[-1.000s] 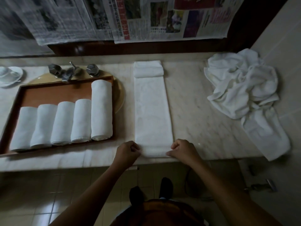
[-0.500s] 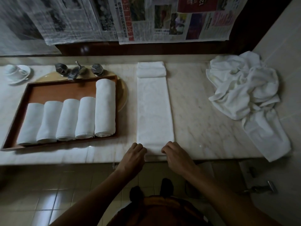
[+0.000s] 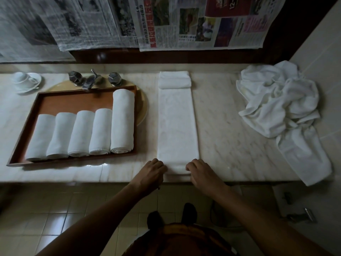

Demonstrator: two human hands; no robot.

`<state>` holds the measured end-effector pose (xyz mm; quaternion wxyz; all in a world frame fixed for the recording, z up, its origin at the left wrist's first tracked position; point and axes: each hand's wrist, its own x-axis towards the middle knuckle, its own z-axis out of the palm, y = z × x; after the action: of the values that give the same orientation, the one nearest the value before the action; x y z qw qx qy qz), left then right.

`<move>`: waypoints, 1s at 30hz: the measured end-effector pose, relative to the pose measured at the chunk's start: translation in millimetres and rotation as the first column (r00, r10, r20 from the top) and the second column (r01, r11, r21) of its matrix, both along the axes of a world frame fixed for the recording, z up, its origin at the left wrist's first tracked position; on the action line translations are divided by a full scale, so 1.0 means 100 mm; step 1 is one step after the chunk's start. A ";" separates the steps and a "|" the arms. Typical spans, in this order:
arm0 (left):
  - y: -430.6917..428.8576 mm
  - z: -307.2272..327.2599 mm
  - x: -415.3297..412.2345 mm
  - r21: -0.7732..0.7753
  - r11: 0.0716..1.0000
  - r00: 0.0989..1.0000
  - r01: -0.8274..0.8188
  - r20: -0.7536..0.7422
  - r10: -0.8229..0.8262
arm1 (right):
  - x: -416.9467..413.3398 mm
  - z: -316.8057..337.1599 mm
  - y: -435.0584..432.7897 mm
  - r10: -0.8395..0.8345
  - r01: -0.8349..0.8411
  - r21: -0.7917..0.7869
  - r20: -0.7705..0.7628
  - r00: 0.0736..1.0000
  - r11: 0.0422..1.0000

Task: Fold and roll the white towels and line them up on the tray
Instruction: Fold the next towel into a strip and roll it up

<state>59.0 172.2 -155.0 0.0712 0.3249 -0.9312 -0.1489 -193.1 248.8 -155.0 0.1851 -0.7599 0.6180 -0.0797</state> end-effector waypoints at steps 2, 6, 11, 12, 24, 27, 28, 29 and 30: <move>-0.05 0.06 0.01 0.135 0.989 0.998 -0.064 0.008 0.064 | -0.03 0.04 -0.01 0.001 -0.001 0.038 -0.016 1.000 0.999; -0.21 0.20 0.01 0.395 0.882 0.961 -0.256 0.007 0.275 | -0.07 0.13 -0.12 -0.052 0.055 0.164 -0.020 0.998 0.985; -0.34 0.23 -0.02 0.610 0.670 0.855 -0.423 0.023 0.518 | -0.17 0.23 -0.29 -0.285 0.239 0.275 0.141 0.948 0.931; -0.35 0.23 -0.02 0.624 0.641 0.833 -0.448 0.031 0.553 | -0.19 0.25 -0.31 -0.331 0.276 0.276 0.175 0.927 0.921; 0.03 -0.01 -0.18 0.048 0.979 0.980 -0.198 0.023 0.197 | 0.01 0.19 -0.22 -0.235 0.224 0.105 0.102 0.967 0.969; 0.08 -0.13 -0.17 0.024 0.980 0.976 -0.199 0.094 0.196 | 0.07 0.11 -0.16 -0.203 0.197 0.079 0.071 0.977 0.977; 0.09 -0.13 -0.16 0.016 0.981 0.975 -0.193 0.114 0.190 | 0.08 0.08 -0.14 -0.201 0.197 0.059 0.066 0.977 0.979; 0.10 -0.13 -0.17 0.015 0.981 0.975 -0.194 0.111 0.191 | 0.08 0.07 -0.12 -0.197 0.196 0.036 0.060 0.978 0.980; 0.11 -0.09 -0.17 0.031 0.978 0.975 -0.209 0.091 0.205 | 0.08 0.05 -0.11 -0.190 0.190 0.010 0.054 0.980 0.982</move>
<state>41.9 182.7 -164.5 0.0391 0.4276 -0.8914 -0.1451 -184.7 238.1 -149.6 0.1953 -0.6946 0.6825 -0.1164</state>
